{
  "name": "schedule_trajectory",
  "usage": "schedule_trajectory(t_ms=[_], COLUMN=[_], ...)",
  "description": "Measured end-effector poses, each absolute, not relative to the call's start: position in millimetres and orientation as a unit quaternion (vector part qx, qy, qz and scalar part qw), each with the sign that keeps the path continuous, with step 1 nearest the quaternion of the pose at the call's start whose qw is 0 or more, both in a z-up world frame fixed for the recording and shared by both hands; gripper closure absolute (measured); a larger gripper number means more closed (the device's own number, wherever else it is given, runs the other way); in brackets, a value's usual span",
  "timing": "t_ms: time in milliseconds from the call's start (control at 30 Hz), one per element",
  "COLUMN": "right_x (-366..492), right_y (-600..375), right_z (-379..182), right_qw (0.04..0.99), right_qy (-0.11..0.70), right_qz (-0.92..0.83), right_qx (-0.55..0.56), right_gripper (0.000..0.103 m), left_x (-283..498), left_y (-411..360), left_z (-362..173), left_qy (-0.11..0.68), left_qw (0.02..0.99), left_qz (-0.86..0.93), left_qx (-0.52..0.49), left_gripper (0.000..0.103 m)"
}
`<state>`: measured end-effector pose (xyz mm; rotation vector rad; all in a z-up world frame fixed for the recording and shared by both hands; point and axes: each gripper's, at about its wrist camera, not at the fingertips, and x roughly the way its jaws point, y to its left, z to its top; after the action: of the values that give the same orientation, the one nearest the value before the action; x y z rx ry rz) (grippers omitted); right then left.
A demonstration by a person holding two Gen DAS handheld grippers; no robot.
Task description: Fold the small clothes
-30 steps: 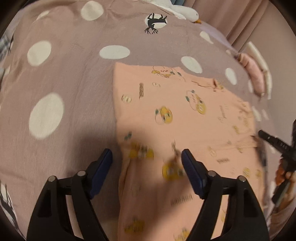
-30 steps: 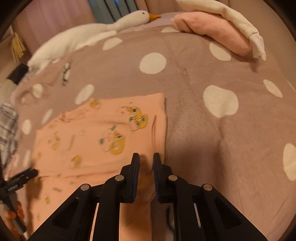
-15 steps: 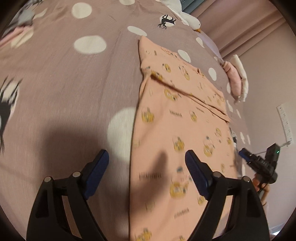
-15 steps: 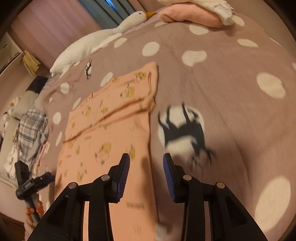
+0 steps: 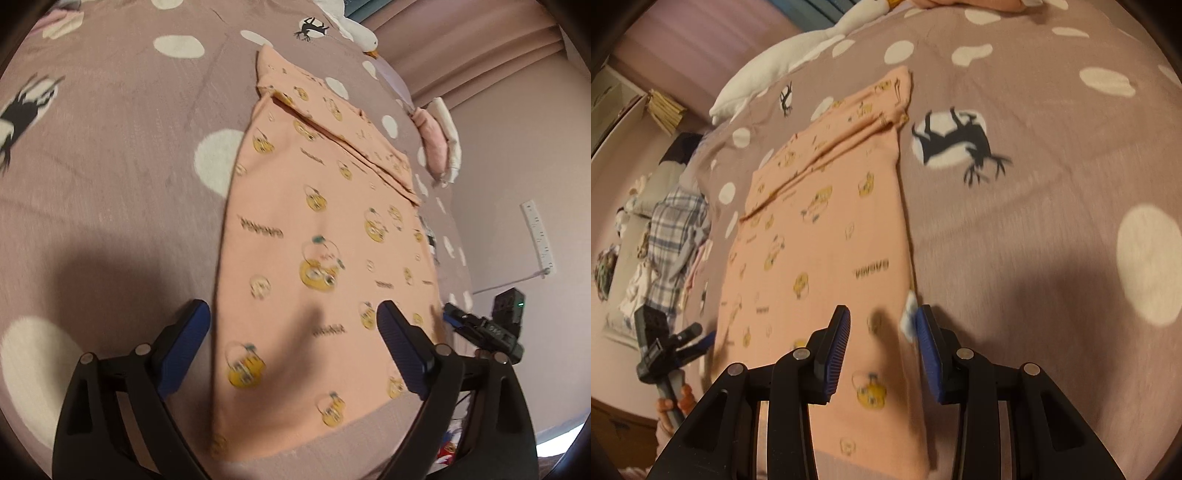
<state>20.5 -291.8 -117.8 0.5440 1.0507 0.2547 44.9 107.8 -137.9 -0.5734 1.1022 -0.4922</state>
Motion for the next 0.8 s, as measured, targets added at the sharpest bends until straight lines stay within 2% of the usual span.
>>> schedule_trajectory(t_ms=[400,500,800], right_x=[-7,2,47], right_y=[-300,-293,-273], right_z=[-142,-149,-153], right_qw=[0.778,0.772,0.756], right_qy=[0.503,0.497,0.488], right_qz=[0.169,0.186,0.223], right_qx=[0.336,0.348,0.375], right_gripper=[0.066,0.066,0.066], left_x=[24,29,62], left_y=[121,115,89], left_z=[-146,-145,-146], left_qy=[0.5,0.502,0.513], left_qw=[0.743,0.738,0.725], left_qz=[-0.277,-0.284,-0.3], left_qx=[-0.35,-0.35,-0.349], left_gripper=[0.011,0.006,0.006])
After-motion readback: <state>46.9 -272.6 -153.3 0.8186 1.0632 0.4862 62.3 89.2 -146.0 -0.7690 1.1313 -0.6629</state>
